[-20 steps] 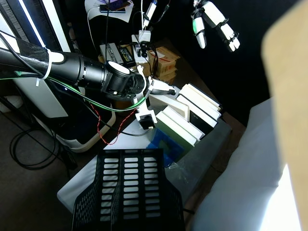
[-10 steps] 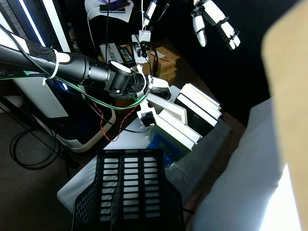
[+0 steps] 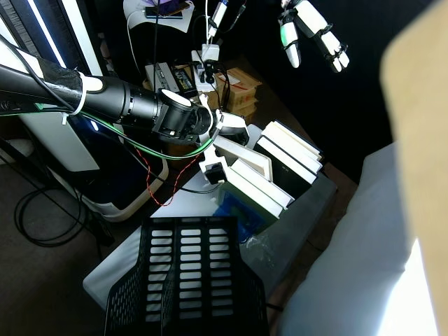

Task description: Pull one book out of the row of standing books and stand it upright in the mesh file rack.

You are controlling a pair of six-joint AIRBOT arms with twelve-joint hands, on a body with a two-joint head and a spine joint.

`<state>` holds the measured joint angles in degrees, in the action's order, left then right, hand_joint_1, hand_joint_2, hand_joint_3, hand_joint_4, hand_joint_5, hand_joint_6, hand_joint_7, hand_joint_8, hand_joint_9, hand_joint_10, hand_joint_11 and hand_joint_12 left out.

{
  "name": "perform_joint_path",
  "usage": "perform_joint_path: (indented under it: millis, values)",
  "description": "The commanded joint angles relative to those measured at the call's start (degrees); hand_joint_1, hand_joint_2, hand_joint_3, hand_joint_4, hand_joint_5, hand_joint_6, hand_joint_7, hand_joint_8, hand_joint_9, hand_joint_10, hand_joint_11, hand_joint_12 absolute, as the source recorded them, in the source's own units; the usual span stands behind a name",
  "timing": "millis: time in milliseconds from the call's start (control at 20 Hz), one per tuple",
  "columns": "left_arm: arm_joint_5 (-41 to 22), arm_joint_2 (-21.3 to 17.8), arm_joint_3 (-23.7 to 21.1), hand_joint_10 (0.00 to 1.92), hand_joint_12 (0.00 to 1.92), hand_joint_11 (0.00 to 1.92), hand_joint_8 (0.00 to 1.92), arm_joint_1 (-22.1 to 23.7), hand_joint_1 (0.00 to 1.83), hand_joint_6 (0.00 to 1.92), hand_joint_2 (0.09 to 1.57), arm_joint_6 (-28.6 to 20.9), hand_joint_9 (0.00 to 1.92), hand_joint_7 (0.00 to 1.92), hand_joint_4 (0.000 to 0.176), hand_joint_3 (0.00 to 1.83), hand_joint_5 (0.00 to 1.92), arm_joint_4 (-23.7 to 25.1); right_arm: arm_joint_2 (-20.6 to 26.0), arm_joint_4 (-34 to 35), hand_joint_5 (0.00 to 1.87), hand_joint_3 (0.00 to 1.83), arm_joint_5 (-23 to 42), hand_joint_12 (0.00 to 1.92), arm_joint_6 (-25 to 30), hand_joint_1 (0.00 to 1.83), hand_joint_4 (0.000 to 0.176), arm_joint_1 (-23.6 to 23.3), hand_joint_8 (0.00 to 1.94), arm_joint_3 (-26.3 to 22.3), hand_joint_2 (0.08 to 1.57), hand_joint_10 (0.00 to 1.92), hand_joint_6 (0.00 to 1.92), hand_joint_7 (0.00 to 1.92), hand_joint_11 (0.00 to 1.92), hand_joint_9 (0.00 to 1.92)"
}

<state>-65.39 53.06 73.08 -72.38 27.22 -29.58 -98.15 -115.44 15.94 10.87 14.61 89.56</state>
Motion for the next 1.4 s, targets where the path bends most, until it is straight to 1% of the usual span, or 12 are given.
perform_joint_path:
  millis: [0, 50, 200, 450, 950, 1050, 1100, 1150, 1200, 1250, 1300, 1350]
  values:
    - [-6.96, -0.39, 0.12, 0.00, 0.00, 0.00, 0.00, 0.14, 0.63, 0.00, 1.35, -0.04, 0.00, 0.00, 0.000, 0.00, 0.11, -1.62, 1.59, -1.76, 0.89, 0.01, -0.78, 1.77, 2.21, 1.35, 0.000, -0.25, 0.98, 0.23, 1.16, 1.37, 1.25, 0.93, 0.36, 0.73]
    - [-6.99, -0.43, 0.04, 0.00, 0.00, 0.00, 0.00, 0.15, 0.62, 0.00, 1.35, -0.04, 0.00, 0.00, 0.000, 0.00, 0.11, -1.62, 2.09, -2.28, 0.92, 0.00, -0.41, 1.76, 3.17, 1.24, 0.000, -0.41, 0.99, -0.07, 1.15, 1.13, 1.19, 0.94, 0.33, 0.75]
    - [-6.86, -0.21, 0.02, 0.00, 0.00, 0.00, 0.00, 0.15, 0.60, 0.00, 1.34, -0.04, 0.00, 0.00, 0.013, 0.00, 0.10, -1.59, 3.00, -2.28, 0.87, 0.00, 1.66, 1.71, 5.68, 1.35, 0.000, -0.72, 0.99, -0.15, 1.16, 1.36, 1.20, 0.99, 0.28, 0.71]
    - [-7.12, 0.24, 0.17, 0.00, 0.00, 0.00, 0.00, 0.31, 0.61, 0.00, 1.35, -0.04, 0.00, 0.00, 0.009, 0.00, 0.10, -1.47, 4.57, -2.21, 0.91, 0.00, 4.48, 1.68, 9.33, 1.37, 0.000, -2.77, 1.01, -0.66, 1.13, 1.30, 1.02, 1.03, 0.46, 0.80]
    - [-5.70, 1.68, 1.17, 0.00, 0.00, 0.00, 0.00, 2.77, 0.56, 0.00, 1.37, -1.22, 0.00, 0.00, 0.022, 0.01, 0.09, 0.81, 9.23, 4.78, 0.86, 0.00, 7.62, 1.61, 9.95, 1.37, 0.000, -5.92, 0.98, -1.67, 1.14, 1.35, 1.16, 0.95, 0.59, 0.83]
    - [-5.69, 1.72, 1.19, 0.00, 0.00, 0.00, 0.00, 2.94, 0.55, 0.00, 1.37, -1.22, 0.00, 0.00, 0.023, 0.00, 0.08, 0.97, 10.10, 5.96, 0.86, 0.00, 8.06, 1.66, 9.95, 1.36, 0.000, -7.01, 1.05, -1.88, 1.15, 1.41, 1.12, 0.88, 0.72, 0.86]
    - [-5.70, 1.72, 1.20, 0.00, 0.00, 0.00, 0.00, 3.06, 0.55, 0.00, 1.36, -1.19, 0.00, 0.00, 0.026, 0.00, 0.07, 1.06, 10.66, 6.82, 0.91, 0.00, 8.47, 1.77, 9.95, 1.24, 0.000, -7.76, 1.23, -1.95, 1.16, 1.51, 1.04, 0.88, 0.91, 0.96]
    - [-5.70, 1.73, 1.21, 0.00, 0.00, 0.00, 0.00, 3.09, 0.55, 0.00, 1.36, -1.18, 0.00, 0.00, 0.026, 0.00, 0.07, 1.06, 10.98, 7.56, 0.91, 0.00, 8.70, 1.77, 9.95, 1.24, 0.000, -8.22, 1.23, -1.98, 1.16, 1.51, 1.04, 0.88, 0.91, 0.96]
    - [-5.74, 1.73, 1.22, 0.00, 0.00, 0.00, 0.00, 3.23, 0.57, 0.00, 1.36, -1.13, 0.00, 0.00, 0.028, 0.00, 0.07, 1.06, 11.54, 8.82, 0.81, 0.01, 9.12, 1.91, 9.95, 1.23, 0.000, -8.89, 1.34, -1.98, 1.19, 1.90, 1.22, 0.83, 1.14, 1.11]
    - [-5.74, 1.73, 1.21, 0.00, 0.00, 0.00, 0.00, 3.36, 0.57, 0.00, 1.36, -1.13, 0.00, 0.00, 0.028, 0.00, 0.07, 1.07, 11.86, 9.14, 0.81, 0.01, 9.13, 1.91, 9.95, 1.23, 0.000, -9.18, 1.34, -2.06, 1.19, 1.90, 1.22, 0.83, 1.14, 1.11]
    - [-5.74, 1.74, 1.20, 0.00, 0.00, 0.00, 0.00, 3.50, 0.59, 0.00, 1.36, -1.13, 0.00, 0.00, 0.016, 0.00, 0.08, 1.15, 12.41, 9.69, 0.85, 0.00, 9.13, 1.92, 9.95, 1.23, 0.000, -9.61, 1.53, -2.13, 1.20, 1.75, 0.96, 0.83, 0.87, 0.93]
    - [-5.67, 1.81, 1.22, 0.00, 0.00, 0.00, 0.00, 3.68, 0.59, 0.00, 1.36, -1.10, 0.00, 0.00, 0.016, 0.00, 0.08, 1.27, 13.20, 10.43, 0.85, 0.00, 9.23, 1.92, 9.95, 1.23, 0.000, -10.14, 1.53, -2.34, 1.20, 1.75, 0.96, 0.83, 0.87, 0.93]
